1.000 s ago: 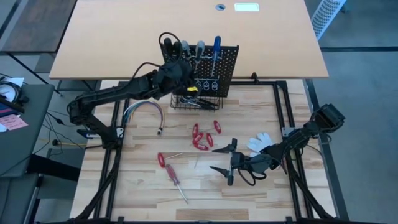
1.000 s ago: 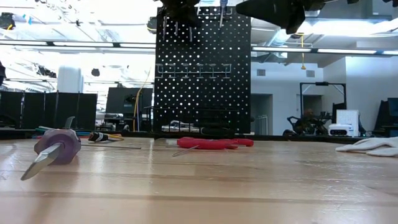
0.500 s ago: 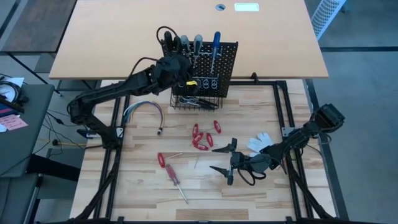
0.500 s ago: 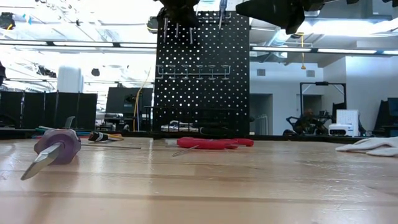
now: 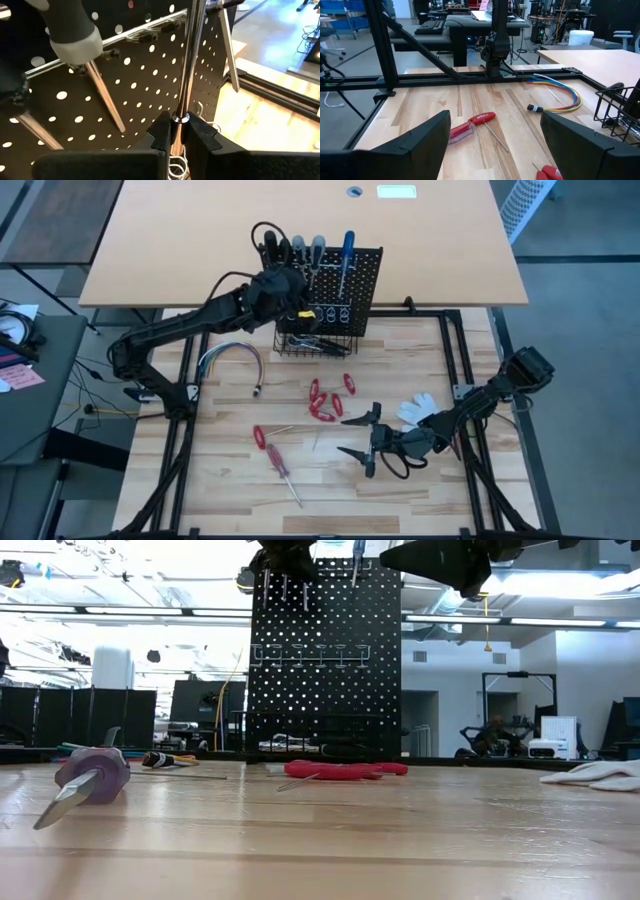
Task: Hang tools onto peg board
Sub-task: Hang the gray nut driver on the pegboard
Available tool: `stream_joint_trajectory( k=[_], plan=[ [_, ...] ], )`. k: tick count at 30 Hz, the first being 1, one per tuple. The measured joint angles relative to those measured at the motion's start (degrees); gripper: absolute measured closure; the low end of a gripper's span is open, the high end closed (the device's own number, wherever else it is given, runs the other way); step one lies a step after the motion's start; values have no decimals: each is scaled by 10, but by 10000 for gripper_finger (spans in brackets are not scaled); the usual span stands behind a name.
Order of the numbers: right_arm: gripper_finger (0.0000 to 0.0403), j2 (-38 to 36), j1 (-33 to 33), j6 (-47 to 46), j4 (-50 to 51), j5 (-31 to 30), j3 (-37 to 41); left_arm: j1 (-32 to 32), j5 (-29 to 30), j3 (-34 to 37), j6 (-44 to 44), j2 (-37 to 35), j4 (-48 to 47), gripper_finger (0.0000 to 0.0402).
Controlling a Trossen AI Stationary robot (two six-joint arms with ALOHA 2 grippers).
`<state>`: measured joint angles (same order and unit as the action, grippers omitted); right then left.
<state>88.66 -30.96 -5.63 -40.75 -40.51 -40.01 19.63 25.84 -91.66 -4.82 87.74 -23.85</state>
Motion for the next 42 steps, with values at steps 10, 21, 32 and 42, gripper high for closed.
stream_joint_trajectory(
  k=[10,21,32,42],
  plan=[
    [85,0,0,0,1,0,0,-19,2,0,0,-6,-23,377],
    [85,0,0,-6,11,0,0,-55,4,-1,-15,-59,-122,377],
    [86,-72,31,28,103,-73,-6,-262,38,188,-106,-63,-105,377],
    [86,-74,170,31,-69,190,-7,-346,49,383,-124,-43,258,377]
  ],
)
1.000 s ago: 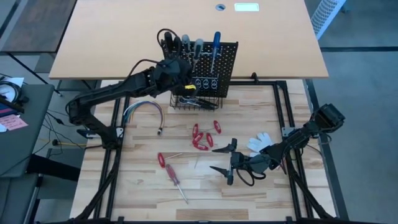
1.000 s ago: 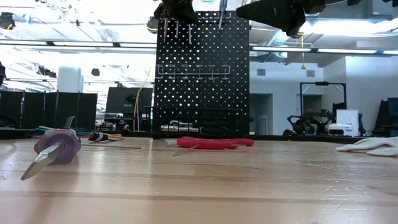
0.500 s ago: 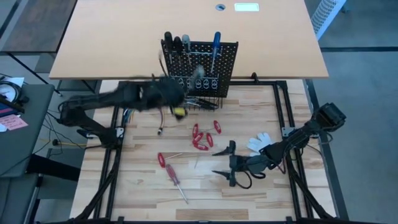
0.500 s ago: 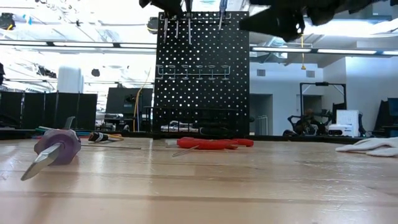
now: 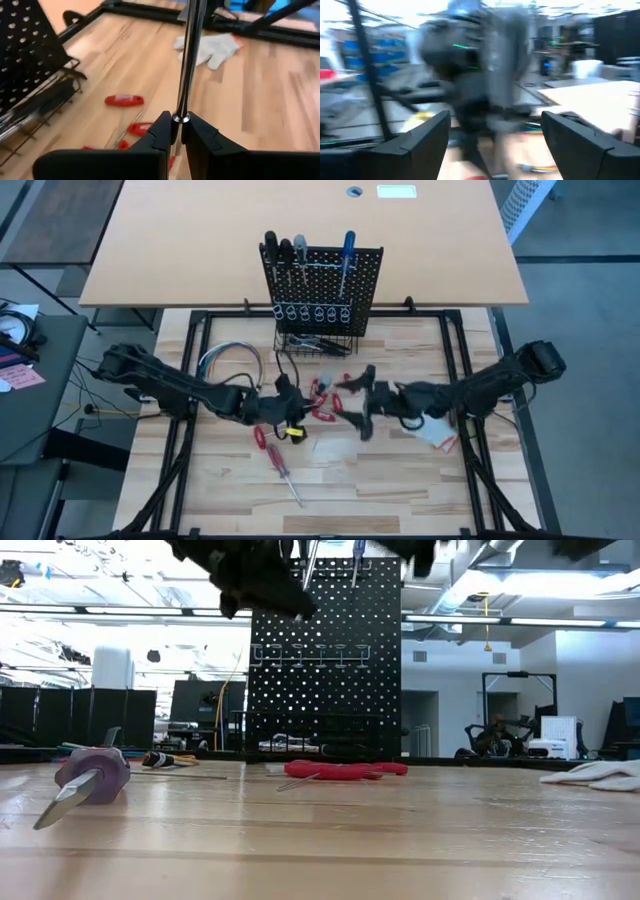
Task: Hang tools onto peg board
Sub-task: Hang the gray nut driver on the pegboard
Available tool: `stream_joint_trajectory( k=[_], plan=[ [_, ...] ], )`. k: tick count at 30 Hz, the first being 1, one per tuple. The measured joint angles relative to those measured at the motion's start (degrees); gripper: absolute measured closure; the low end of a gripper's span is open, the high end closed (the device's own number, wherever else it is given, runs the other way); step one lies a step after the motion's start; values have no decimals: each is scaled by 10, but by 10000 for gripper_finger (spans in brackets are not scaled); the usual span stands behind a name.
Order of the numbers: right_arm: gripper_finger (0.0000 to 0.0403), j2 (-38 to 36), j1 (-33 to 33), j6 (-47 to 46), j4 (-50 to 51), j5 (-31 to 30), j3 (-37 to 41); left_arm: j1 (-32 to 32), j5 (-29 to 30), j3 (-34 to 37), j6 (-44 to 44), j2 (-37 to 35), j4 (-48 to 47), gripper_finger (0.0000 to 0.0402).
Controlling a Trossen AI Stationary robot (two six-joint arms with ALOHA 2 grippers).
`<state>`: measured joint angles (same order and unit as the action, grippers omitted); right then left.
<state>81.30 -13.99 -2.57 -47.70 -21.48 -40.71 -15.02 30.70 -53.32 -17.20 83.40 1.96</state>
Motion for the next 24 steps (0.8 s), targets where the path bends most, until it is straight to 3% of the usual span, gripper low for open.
stream_joint_trajectory(
  k=[2,5,9,13,18,24],
  plan=[
    [86,17,17,11,-4,23,-9,-5,1,3,0,0,-7,377],
    [86,39,31,15,6,109,-40,-5,0,2,1,7,6,377],
    [107,64,33,33,64,126,-92,-7,-10,2,8,13,14,377],
    [172,64,33,58,107,126,-125,-14,-16,2,11,20,16,377],
    [318,33,40,39,165,126,-133,-25,-15,2,43,20,25,367],
    [325,-3,40,10,112,124,-87,-35,-12,44,101,31,153,324]
  ],
)
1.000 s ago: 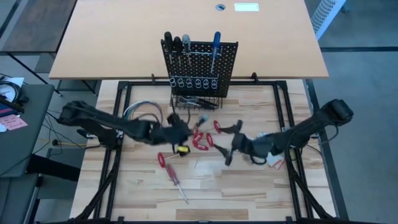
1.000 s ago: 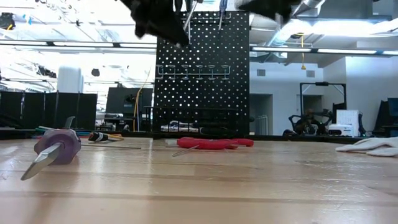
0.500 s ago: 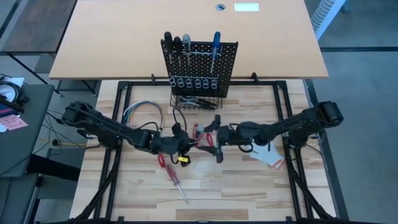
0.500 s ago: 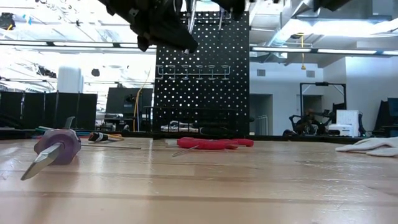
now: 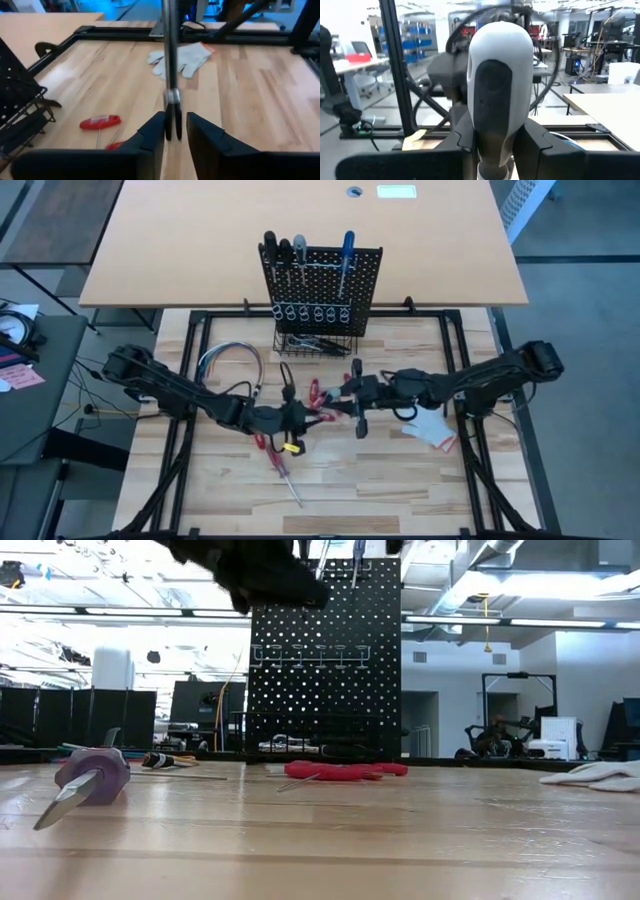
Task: Hang tools onto peg board
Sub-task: Hang the gray nut driver on the pegboard
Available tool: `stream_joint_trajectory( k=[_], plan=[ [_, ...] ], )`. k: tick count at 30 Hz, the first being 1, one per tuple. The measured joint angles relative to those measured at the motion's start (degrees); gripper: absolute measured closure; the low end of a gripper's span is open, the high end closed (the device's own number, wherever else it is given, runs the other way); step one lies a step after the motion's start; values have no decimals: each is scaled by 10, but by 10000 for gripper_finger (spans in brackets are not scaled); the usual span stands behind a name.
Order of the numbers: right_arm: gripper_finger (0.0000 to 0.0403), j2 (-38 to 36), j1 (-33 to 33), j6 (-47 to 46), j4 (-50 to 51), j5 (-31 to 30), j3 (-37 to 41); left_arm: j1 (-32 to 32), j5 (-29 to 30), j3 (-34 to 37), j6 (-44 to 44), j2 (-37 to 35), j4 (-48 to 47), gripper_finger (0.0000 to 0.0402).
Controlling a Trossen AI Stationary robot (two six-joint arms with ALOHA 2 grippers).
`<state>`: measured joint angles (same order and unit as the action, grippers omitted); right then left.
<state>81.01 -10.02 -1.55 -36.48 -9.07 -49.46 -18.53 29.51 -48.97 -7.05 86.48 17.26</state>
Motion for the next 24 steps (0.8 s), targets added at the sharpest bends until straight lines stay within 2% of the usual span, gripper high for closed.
stream_joint_trajectory(
  k=[3,8,12,16,21,24],
  plan=[
    [325,-9,0,-14,-28,-3,25,-1,1,31,27,18,97,310],
    [325,-23,5,-21,-29,-3,32,-3,9,51,49,27,177,312],
    [325,-23,5,-21,-30,-3,33,-2,18,53,63,33,201,336],
    [325,-23,2,-15,-32,-3,33,-2,23,53,64,37,212,379],
    [325,-23,2,-12,-31,-3,33,-4,30,53,58,36,211,383],
    [283,-34,6,-15,2,-3,33,-4,41,53,37,35,194,383]
  ],
)
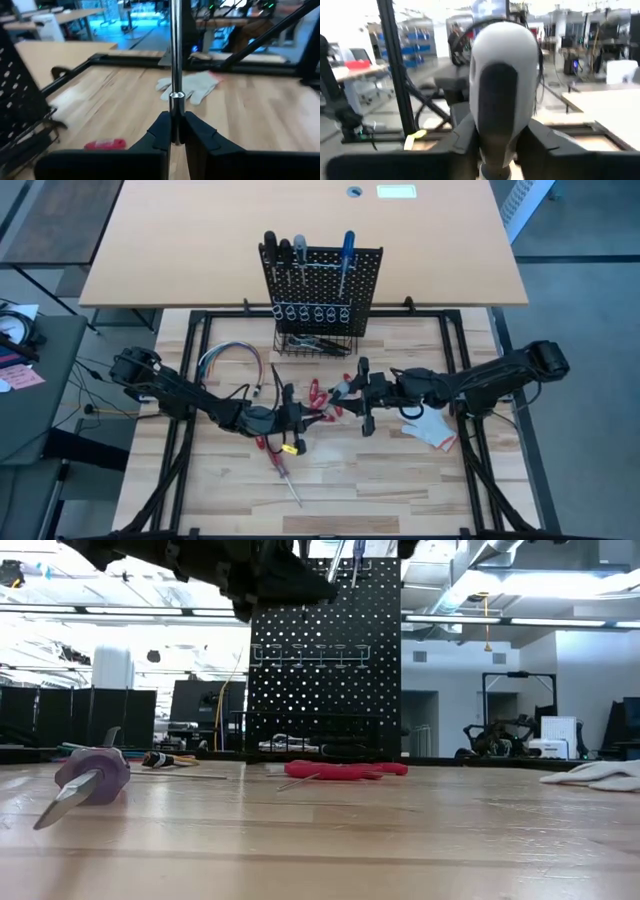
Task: Hang tools onto peg board
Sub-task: Hang the gray nut driver on the pegboard
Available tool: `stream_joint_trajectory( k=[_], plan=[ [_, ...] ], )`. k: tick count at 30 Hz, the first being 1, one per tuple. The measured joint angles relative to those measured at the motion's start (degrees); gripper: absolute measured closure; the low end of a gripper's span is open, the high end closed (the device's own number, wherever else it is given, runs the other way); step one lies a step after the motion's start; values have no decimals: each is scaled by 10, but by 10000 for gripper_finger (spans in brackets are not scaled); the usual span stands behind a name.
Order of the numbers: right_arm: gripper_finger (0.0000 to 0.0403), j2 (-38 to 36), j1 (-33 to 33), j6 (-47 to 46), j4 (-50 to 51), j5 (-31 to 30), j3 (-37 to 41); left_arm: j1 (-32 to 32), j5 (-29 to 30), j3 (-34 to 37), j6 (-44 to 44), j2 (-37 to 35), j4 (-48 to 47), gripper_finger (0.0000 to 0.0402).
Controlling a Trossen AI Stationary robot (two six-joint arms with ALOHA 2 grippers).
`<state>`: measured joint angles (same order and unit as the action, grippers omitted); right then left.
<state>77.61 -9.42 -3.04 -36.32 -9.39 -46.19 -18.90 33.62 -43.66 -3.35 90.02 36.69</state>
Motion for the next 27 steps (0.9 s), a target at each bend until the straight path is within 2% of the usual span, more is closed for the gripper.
stream_joint_trajectory(
  k=[5,7,10,15,23,27],
  plan=[
    [158,-50,16,-25,117,-2,0,19,12,-16,-41,-34,-106,383],
    [121,-78,22,-36,163,-5,0,32,13,-32,-56,-52,-164,383],
    [86,-109,15,-56,228,-37,0,54,21,-61,-65,-73,-240,383],
    [67,-129,-25,-98,315,-108,5,93,64,-112,-25,-99,-277,383],
    [73,-127,-115,-152,288,-223,75,201,63,-228,37,-109,-313,383],
    [74,-127,-148,-160,240,-281,106,258,47,-275,31,-109,-345,383]
  ],
)
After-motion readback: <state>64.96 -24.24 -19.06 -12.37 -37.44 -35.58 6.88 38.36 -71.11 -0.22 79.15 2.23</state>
